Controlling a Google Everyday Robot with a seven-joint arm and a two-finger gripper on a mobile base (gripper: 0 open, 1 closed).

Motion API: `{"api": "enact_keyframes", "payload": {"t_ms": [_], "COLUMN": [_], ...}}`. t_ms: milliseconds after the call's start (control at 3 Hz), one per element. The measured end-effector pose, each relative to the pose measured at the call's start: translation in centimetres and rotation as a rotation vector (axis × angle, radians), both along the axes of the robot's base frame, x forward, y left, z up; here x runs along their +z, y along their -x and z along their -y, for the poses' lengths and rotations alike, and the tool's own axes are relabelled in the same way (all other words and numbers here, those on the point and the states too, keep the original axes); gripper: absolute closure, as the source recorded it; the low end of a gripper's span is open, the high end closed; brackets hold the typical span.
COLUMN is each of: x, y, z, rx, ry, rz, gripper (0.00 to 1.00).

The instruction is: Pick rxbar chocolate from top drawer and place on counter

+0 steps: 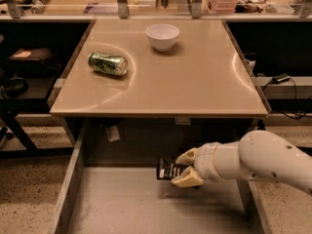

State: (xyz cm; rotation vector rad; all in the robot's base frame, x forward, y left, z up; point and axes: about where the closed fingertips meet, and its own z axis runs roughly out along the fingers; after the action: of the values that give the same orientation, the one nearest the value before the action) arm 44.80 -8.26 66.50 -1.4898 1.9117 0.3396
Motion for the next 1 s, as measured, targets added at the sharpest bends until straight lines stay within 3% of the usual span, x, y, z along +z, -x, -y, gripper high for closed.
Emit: {"api": "enact_keyframes", "payload": {"t_ms": [333,1000], "x": [5.0,15.3], "y": [0.1,-3.3], "z": [0.6,5.5], "rx": [0.021,-0.022], "ry": [0.025,0.031], "rz": [0.083,0.194], "gripper": [1.0,1.0]}}
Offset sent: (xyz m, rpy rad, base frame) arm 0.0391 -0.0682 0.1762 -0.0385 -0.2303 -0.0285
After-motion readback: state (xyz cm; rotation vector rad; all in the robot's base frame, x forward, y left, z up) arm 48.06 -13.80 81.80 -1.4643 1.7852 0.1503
